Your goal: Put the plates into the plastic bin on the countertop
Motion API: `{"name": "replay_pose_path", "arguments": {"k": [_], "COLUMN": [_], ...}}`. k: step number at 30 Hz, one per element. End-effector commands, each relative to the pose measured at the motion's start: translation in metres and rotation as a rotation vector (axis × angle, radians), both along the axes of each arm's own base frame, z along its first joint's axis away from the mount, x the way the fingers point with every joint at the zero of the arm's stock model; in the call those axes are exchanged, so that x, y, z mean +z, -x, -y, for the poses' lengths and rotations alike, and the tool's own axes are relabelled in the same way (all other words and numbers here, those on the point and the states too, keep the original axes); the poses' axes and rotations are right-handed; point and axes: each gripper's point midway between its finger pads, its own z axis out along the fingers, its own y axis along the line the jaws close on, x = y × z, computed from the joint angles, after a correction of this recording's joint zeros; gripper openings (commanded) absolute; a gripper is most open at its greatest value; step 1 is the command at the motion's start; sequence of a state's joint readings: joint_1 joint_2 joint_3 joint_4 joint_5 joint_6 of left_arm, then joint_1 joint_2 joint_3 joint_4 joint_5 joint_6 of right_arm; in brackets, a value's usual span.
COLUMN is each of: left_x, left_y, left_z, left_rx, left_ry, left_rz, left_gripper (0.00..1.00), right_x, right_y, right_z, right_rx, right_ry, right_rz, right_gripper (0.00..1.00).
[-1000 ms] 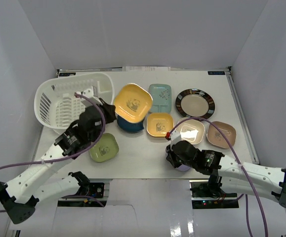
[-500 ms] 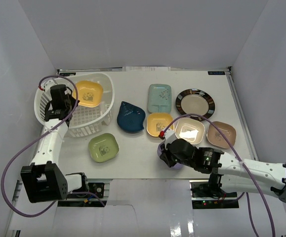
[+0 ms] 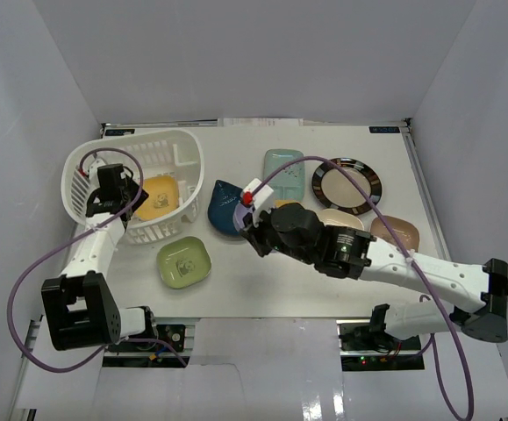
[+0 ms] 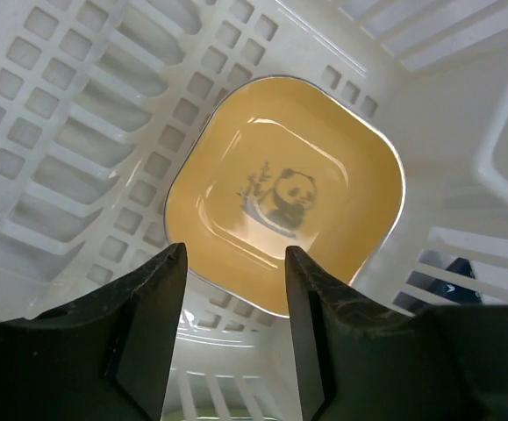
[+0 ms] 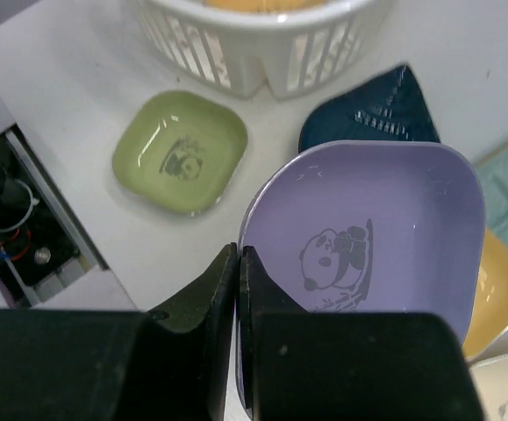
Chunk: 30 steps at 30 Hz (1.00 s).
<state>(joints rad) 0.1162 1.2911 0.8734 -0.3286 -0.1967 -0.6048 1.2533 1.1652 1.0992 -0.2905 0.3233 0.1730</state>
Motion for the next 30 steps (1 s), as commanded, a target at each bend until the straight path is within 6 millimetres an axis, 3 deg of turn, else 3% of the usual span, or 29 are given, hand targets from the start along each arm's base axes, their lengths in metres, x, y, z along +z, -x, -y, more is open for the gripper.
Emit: {"name": "replay_pose_path", "arguments": {"k": [1, 2, 4, 5, 7, 11, 12, 14, 15, 19, 20, 21, 22, 23, 24, 25, 26, 27, 28, 29, 30], "left_x": [0.04, 0.048, 0.054, 0.062, 0.077, 0.156, 0.199, 0.243, 0.281, 0.35, 0.362, 0.369, 0.401, 0.415, 0.422, 0.446, 0.45, 0.453, 0.45, 0.446, 0.44], "left_y": [-0.005, -0.003, -0.001, 0.001, 0.002, 0.016, 0.029, 0.048, 0.068, 0.106, 0.113, 0.119, 0.137, 0.147, 0.155, 0.175, 0.184, 0.191, 0.193, 0.199, 0.199], "left_z": [0.005, 0.007, 0.009, 0.012, 0.023, 0.053, 0.058, 0.069, 0.073, 0.096, 0.1, 0.104, 0.108, 0.108, 0.108, 0.117, 0.123, 0.128, 0.135, 0.142, 0.146], "left_rx": [-0.033, -0.041, -0.058, -0.07, -0.121, -0.26, -0.289, -0.346, -0.36, -0.485, -0.508, -0.528, -0.55, -0.551, -0.563, -0.61, -0.647, -0.675, -0.711, -0.757, -0.779], "left_ry": [-0.003, -0.002, -0.001, 0.0, 0.026, 0.076, 0.06, 0.05, 0.028, -0.01, -0.033, -0.041, -0.073, -0.099, -0.131, -0.137, -0.132, -0.118, -0.097, -0.081, -0.065], "left_rz": [0.135, 0.159, 0.175, 0.196, 0.24, 0.458, 0.567, 0.677, 0.762, 0.862, 0.882, 0.882, 0.943, 0.968, 0.97, 1.03, 1.04, 1.054, 1.053, 1.052, 1.038], "left_gripper": [0.6, 0.64, 0.7, 0.72, 0.74, 0.83, 0.87, 0.98, 0.98, 0.98, 0.98, 0.98, 0.98, 0.98, 0.98, 0.98, 0.98, 0.98, 0.98, 0.98, 0.98], "right_x": [0.038, 0.058, 0.056, 0.076, 0.073, 0.087, 0.089, 0.077, 0.093, 0.105, 0.089, 0.09, 0.101, 0.081, 0.078, 0.093, 0.062, 0.06, 0.083, 0.049, 0.044], "right_y": [-0.018, -0.021, -0.026, -0.028, -0.031, -0.044, -0.05, -0.061, -0.069, -0.086, -0.091, -0.106, -0.109, -0.114, -0.123, -0.128, -0.136, -0.141, -0.144, -0.148, -0.149], "right_z": [-0.035, -0.044, -0.064, -0.072, -0.093, -0.127, -0.142, -0.161, -0.168, -0.201, -0.215, -0.216, -0.224, -0.237, -0.24, -0.247, -0.264, -0.271, -0.278, -0.292, -0.297], "right_rx": [0.034, 0.039, 0.055, 0.074, 0.111, 0.142, 0.141, 0.153, 0.151, 0.261, 0.304, 0.298, 0.325, 0.365, 0.367, 0.371, 0.391, 0.397, 0.397, 0.421, 0.429], "right_ry": [-0.024, -0.062, -0.049, -0.066, -0.053, -0.047, -0.049, -0.024, -0.072, -0.168, -0.163, -0.166, -0.207, -0.199, -0.201, -0.221, -0.182, -0.173, -0.199, -0.163, -0.165], "right_rz": [0.151, 0.176, 0.177, 0.221, 0.23, 0.317, 0.335, 0.356, 0.383, 0.472, 0.46, 0.471, 0.5, 0.492, 0.504, 0.549, 0.534, 0.549, 0.606, 0.579, 0.584], "right_gripper": [0.08, 0.08, 0.08, 0.08, 0.08, 0.08, 0.08, 0.08, 0.08, 0.08, 0.08, 0.08, 0.08, 0.08, 0.08, 0.08, 0.08, 0.08, 0.08, 0.08, 0.08]}}
